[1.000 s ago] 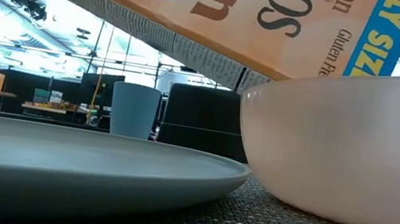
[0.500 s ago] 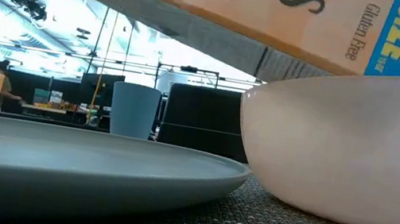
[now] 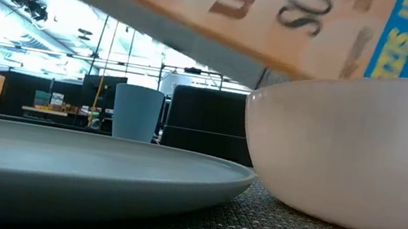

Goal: Arrange a breakfast setting
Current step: Pour the cereal from the cereal box into the light orange bowl

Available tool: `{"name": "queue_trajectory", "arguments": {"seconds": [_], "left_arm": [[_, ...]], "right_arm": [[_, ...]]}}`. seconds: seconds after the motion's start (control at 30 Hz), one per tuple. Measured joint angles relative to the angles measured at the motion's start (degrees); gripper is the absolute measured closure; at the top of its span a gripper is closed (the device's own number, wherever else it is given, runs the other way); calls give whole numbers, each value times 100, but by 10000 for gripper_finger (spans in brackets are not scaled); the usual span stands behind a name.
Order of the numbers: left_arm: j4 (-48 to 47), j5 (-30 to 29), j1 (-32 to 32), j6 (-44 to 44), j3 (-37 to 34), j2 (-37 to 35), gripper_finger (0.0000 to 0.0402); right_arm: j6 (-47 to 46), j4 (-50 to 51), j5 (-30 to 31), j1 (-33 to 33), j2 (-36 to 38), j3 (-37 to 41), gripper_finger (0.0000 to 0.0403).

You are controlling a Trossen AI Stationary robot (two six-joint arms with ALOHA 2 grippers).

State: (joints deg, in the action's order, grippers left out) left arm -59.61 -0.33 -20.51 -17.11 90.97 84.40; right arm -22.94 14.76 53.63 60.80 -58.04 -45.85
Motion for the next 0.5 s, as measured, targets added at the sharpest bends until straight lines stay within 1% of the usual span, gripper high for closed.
{"name": "queue_trajectory", "arguments": {"seconds": [0.5], "left_arm": [[36,76,13,-24,4,0,228]], "right_arm": [[-131,107,-59,-50,2,-2,252]]}}
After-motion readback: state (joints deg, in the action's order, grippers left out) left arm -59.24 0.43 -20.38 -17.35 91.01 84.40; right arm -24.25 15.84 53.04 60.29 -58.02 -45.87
